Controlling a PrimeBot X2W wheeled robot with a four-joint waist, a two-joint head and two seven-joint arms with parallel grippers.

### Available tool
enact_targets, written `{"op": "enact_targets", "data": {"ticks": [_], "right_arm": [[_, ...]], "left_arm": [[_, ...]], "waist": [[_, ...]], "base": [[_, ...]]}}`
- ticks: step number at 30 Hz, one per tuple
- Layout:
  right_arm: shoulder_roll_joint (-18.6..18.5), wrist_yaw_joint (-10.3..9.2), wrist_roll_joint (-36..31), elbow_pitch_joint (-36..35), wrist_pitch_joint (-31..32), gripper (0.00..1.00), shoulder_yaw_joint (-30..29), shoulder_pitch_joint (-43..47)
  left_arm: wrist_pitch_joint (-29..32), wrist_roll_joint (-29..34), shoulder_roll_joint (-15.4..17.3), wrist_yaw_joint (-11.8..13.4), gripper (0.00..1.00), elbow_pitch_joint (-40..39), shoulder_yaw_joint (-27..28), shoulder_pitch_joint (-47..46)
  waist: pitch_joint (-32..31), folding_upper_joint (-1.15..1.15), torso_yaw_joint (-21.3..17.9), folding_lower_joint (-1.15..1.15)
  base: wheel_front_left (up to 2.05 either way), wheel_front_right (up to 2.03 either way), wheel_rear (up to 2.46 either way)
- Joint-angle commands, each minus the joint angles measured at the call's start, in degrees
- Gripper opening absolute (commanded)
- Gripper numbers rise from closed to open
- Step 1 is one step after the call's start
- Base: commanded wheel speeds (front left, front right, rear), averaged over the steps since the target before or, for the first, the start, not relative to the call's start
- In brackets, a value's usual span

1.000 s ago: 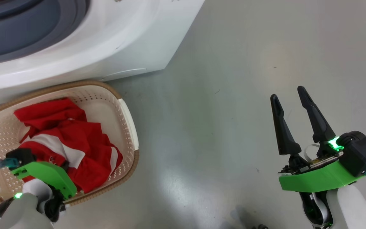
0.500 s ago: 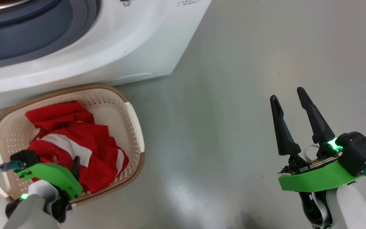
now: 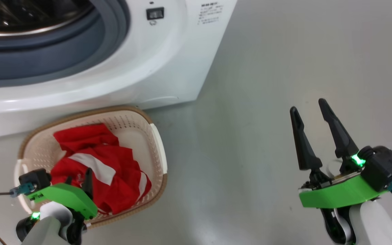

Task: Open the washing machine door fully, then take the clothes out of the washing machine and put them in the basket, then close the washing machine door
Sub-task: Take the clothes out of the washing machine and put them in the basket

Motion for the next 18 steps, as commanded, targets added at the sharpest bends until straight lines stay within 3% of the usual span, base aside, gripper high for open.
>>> {"op": "enact_targets", "data": {"ticks": [1,11,18], "right_arm": [[-0.44,0.28,-0.4,-1.04,-0.36,1.0,1.04,1.79],[-0.44,0.28,-1.38,-0.52,-0.36,1.0,0.2,3.82],[-0.44,0.28,-1.87,-0.36,-0.36,1.0,-0.33,5.51]], "left_arm": [[-1.14,0.11,1.49,-0.25,1.0,-0.91,1.23,1.64],[-3.99,0.37,0.22,-0.3,1.0,-7.12,0.9,3.55],[-4.62,3.76,0.87,0.83,1.0,-21.56,1.96,8.96]], "waist": [[-2.32,0.0,1.42,0.0],[-7.62,0.0,3.6,0.0],[-11.49,0.0,4.42,0.0]], "base": [[0.0,0.0,0.0],[0.0,0.0,0.0],[0.0,0.0,0.0]]}}
